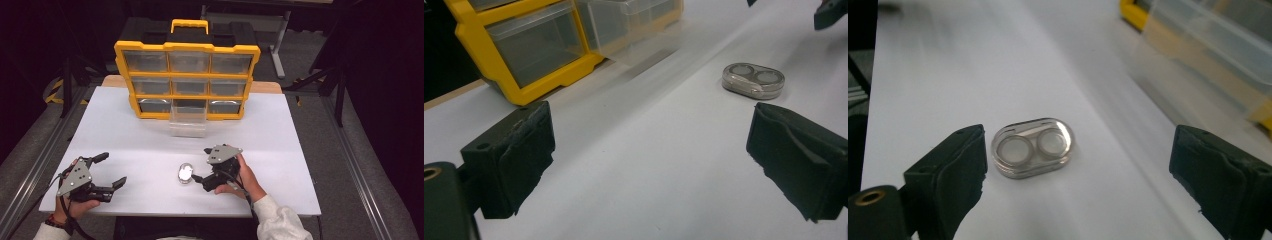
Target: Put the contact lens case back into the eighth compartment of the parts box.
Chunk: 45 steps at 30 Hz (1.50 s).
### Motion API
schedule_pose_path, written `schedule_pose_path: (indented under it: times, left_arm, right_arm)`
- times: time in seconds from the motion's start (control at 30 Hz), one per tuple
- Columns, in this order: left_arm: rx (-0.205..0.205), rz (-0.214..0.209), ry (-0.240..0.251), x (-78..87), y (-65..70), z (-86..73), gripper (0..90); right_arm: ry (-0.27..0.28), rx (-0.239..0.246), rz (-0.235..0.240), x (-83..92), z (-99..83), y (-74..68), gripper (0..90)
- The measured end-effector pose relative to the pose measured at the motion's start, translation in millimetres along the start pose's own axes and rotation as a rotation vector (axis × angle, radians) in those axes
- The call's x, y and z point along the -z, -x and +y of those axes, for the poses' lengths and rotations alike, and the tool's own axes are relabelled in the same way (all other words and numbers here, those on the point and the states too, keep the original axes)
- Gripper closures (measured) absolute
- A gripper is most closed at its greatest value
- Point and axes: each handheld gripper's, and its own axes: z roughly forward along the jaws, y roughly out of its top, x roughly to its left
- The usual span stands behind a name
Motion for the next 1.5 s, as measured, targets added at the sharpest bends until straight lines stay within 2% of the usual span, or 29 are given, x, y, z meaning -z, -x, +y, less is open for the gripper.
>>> schedule_pose_path:
  times: [0.03, 0.07, 0.1, 0.13, 0.27, 0.37, 0.57, 0.8, 0.83, 0.9, 1.07, 1.33, 1.5]
  left_arm:
    - [0.002, -0.001, 0.000, 0.1, -0.6, -0.1, 6.4]
    - [0.002, 0.000, -0.001, -0.6, -0.7, -0.6, 6.4]
    - [0.002, 0.000, -0.001, -0.6, -0.7, -0.6, 6.4]
    - [0.009, -0.003, 0.000, -1.1, -0.3, -0.9, 6.4]
    - [0.006, -0.008, -0.007, -1.5, 0.4, -0.8, 6.4]
    - [0.005, -0.003, -0.007, -0.2, 0.3, -1.8, 6.4]
    - [0.008, 0.009, -0.016, 5.2, 1.2, -3.9, 6.3]
    - [0.016, 0.025, -0.015, 10.6, 2.7, -5.9, 6.2]
    - [0.017, 0.027, -0.020, 11.2, 2.8, -6.5, 6.2]
    - [0.018, 0.026, -0.023, 11.9, 3.0, -6.7, 6.2]
    - [0.015, 0.028, -0.026, 12.3, 3.7, -6.9, 6.1]
    - [0.016, 0.030, -0.026, 13.2, 2.9, -6.8, 5.8]
    - [0.017, 0.027, -0.029, 13.1, 2.7, -7.3, 5.9]
  right_arm:
    - [0.000, 0.000, 0.000, 0.0, 0.0, 0.0, 9.4]
    - [-0.034, 0.006, 0.034, -11.3, 1.7, -2.0, 8.3]
    - [-0.034, 0.006, 0.034, -11.3, 1.7, -2.0, 8.3]
    - [-0.055, 0.003, 0.055, -20.1, 2.3, -2.8, 8.4]
    - [-0.087, -0.004, 0.091, -32.9, 1.7, -3.7, 8.3]
    - [-0.142, 0.011, 0.103, -48.3, 0.0, -4.6, 9.3]
    - [-0.182, 0.000, 0.125, -63.1, -1.9, -0.2, 11.0]
    - [-0.195, 0.004, 0.144, -69.0, -0.8, 1.5, 16.0]
    - [-0.186, 0.005, 0.151, -68.3, -0.8, 1.6, 21.8]
    - [-0.179, 0.005, 0.152, -67.5, -0.6, 1.8, 27.1]
    - [-0.177, 0.008, 0.152, -66.9, -0.4, 0.9, 27.3]
    - [-0.168, 0.039, 0.137, -64.0, 0.7, -3.2, 27.4]
    - [-0.142, 0.047, 0.118, -59.6, 2.0, -4.3, 27.5]
